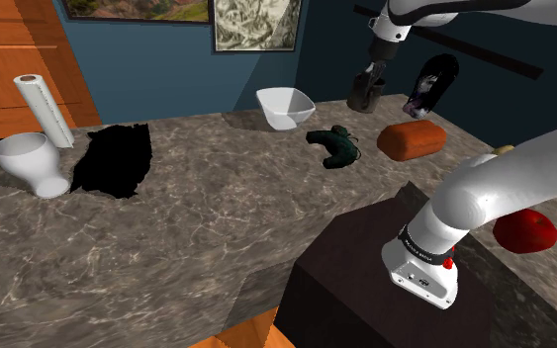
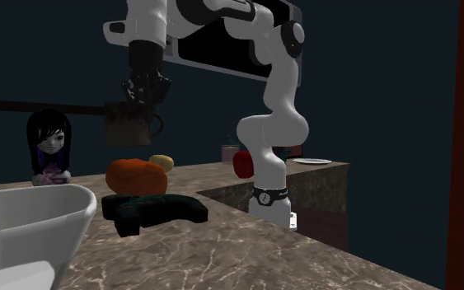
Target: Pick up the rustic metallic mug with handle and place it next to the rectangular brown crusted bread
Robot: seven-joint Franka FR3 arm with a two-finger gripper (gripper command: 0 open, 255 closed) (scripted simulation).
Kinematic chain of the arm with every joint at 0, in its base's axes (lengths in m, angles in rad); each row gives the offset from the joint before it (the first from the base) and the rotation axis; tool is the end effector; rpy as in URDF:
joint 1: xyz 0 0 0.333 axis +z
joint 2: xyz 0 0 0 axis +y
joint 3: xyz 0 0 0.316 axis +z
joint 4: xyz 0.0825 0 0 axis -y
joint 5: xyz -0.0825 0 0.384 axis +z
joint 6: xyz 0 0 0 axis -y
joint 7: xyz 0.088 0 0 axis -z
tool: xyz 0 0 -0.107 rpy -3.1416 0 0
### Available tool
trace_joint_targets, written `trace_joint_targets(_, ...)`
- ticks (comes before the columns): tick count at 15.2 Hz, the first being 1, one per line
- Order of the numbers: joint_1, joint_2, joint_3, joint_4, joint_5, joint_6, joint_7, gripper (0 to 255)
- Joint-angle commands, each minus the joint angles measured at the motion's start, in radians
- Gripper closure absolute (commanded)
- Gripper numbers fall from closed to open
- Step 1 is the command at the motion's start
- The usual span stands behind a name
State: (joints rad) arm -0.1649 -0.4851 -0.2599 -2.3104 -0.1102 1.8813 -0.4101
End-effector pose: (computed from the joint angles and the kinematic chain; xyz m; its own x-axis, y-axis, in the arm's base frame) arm 0.3705 -0.1890 0.5246 0.9980 0.0431 0.0458 0.0429 -0.9991 0.0049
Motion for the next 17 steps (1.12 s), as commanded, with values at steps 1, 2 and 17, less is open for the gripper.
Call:
trace_joint_targets(1,-0.014,0.023,-0.038,0.025,-0.01,0.0,-0.05,255)
trace_joint_targets(2,-0.021,0.035,-0.058,0.038,-0.014,0.001,-0.076,255)
trace_joint_targets(17,-0.099,0.361,-0.359,0.362,0.07,-0.003,-0.503,255)
